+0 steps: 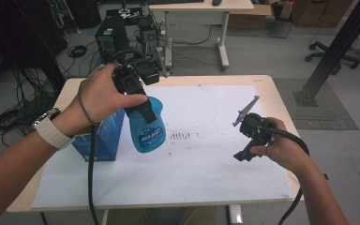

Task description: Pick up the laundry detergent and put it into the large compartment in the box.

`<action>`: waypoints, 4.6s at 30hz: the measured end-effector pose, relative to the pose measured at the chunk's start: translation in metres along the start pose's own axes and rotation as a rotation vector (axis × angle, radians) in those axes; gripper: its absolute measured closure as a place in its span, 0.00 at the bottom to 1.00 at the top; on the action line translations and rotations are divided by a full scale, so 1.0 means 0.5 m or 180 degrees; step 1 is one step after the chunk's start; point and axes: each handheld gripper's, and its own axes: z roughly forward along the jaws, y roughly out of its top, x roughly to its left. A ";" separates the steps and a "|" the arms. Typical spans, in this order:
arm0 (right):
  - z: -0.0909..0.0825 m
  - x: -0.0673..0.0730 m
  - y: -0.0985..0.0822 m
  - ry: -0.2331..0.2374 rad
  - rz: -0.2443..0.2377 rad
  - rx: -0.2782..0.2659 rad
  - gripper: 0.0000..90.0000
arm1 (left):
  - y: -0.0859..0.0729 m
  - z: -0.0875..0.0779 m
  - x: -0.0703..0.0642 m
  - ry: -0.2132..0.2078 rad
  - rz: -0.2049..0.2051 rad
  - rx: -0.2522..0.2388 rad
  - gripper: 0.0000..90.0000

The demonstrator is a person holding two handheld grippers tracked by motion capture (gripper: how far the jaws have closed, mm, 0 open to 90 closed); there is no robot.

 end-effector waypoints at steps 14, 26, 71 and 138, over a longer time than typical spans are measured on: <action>-0.002 -0.001 0.003 -0.0005 -0.0002 -0.0008 0.10 | -0.002 -0.032 0.020 0.0063 -0.0270 0.0005 0.41; -0.001 -0.002 0.005 -0.0006 -0.0013 -0.0006 0.10 | -0.008 -0.065 0.047 0.0139 -0.0546 -0.0046 0.41; -0.001 -0.004 0.018 -0.0005 -0.0058 -0.0033 0.10 | -0.032 -0.139 0.146 0.0364 -0.1457 -0.0048 0.41; 0.007 -0.007 0.024 0.0016 -0.0102 -0.0063 0.10 | -0.146 -0.183 0.292 0.0676 -0.2766 0.0025 0.42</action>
